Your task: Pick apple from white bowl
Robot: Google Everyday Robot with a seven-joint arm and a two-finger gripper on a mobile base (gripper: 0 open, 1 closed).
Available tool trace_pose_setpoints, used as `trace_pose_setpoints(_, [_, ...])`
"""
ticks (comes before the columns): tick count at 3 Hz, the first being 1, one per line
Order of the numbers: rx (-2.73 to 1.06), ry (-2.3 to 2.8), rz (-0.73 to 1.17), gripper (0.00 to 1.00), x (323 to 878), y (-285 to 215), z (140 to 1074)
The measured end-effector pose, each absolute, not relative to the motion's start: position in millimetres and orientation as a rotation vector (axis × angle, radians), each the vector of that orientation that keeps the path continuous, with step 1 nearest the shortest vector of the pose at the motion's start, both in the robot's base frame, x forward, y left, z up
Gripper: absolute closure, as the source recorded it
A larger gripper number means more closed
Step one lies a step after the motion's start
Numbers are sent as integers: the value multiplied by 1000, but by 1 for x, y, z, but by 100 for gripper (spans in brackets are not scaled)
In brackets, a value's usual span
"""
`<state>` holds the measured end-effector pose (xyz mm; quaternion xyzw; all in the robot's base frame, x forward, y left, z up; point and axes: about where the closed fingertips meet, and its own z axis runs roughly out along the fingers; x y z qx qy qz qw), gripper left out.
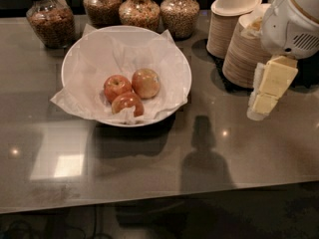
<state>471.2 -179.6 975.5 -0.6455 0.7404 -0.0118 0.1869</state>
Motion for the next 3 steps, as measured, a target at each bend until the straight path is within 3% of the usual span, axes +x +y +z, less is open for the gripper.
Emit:
trace_pose_setpoints(1, [-1891, 1961, 30, 0, 498, -144, 974])
trace_pose_setpoints(3, [-1849, 1921, 68, 0, 511, -134, 969])
